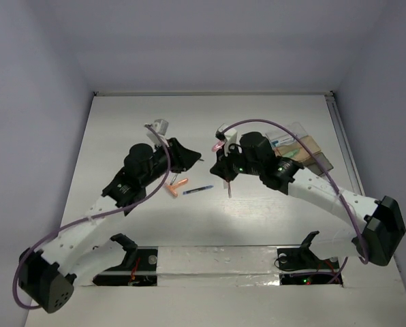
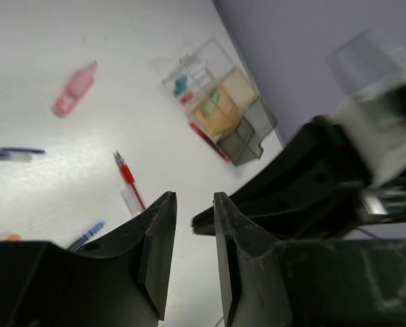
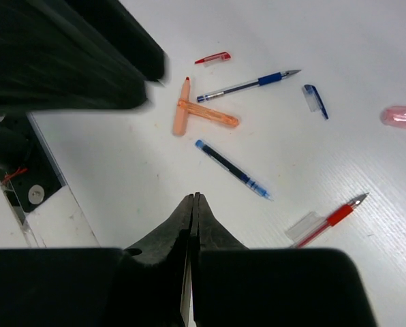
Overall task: Sort the stationery into containers
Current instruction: Pick up the pen from the center of the board.
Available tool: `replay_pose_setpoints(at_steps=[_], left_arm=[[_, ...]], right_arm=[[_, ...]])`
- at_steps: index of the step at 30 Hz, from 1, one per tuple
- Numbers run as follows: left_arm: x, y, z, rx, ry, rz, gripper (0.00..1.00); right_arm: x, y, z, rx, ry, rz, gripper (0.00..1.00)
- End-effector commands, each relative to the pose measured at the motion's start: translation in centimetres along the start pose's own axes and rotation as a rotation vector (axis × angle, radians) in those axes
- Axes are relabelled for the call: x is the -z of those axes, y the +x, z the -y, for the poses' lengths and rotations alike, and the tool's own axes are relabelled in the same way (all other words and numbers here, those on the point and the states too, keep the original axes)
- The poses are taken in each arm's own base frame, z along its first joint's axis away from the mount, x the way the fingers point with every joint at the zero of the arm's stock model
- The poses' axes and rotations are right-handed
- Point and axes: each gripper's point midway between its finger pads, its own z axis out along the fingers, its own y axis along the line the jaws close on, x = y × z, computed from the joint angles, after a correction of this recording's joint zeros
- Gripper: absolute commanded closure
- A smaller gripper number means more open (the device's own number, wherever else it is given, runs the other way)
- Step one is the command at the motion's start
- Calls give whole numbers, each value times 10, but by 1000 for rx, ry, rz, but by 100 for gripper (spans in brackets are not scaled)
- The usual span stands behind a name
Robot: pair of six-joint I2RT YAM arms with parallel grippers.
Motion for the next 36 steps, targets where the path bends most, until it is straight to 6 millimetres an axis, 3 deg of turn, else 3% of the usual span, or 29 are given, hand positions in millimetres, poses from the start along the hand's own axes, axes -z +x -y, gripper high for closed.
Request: replay_pose_setpoints(at_steps=[1,3,5,7,9,11,12,13,14,15,16,19,20,22,23,24,26,28,29,32,36], left_arm=[[35,-53,11,-44,-31,233,75],[50,-67,6,-74,-83,283,72],[70,-81,8,-93,-117,352,68],[84,-90,9,-122,-137,392,66],[102,-101,11,-141,-162,441,60],[113,-105,11,-177,-187,450,58],[116,-107,10,-188,-199,454,57],[119,-108,10,-205,-206,456,56],[121,-109,11,-212,-210,455,55],[123,-109,11,-218,-211,457,55],[127,-110,12,-223,-209,465,55],[133,-110,11,-236,-213,481,53],[137,-111,12,-241,-211,491,53],[142,-114,13,-245,-214,508,53],[147,-117,16,-249,-209,524,52],[150,-118,17,-257,-206,531,52],[155,-122,20,-268,-206,542,51],[157,-124,19,-280,-216,548,49],[157,-123,18,-284,-219,548,49],[156,-121,17,-289,-219,544,49],[153,-119,17,-293,-211,537,48]], right_arm=[[-23,-4,-2,-67,-19,34,90],[-40,6,-4,-128,-26,4,82],[-55,4,-12,-137,-39,0,70],[-79,22,-14,-147,14,-58,64],[-94,15,-21,-131,24,-68,58],[-117,37,-23,-96,51,-149,55],[-125,26,-26,-73,54,-133,54],[-137,42,-18,-51,73,-188,54],[-143,44,-18,-40,69,-202,54],[-150,34,-25,-4,48,-192,53],[-159,50,-21,6,47,-249,53],[-175,36,-21,56,36,-250,52],[-183,52,-16,60,48,-308,52],[-193,52,-11,76,71,-327,52],[-196,40,-12,83,75,-323,52],[-206,52,-6,89,86,-357,52],[-212,45,-8,105,103,-369,52],[-223,57,1,115,134,-406,52],[-224,53,-5,123,133,-413,52],[-232,68,-5,133,138,-466,52],[-237,69,-5,131,140,-476,52]])
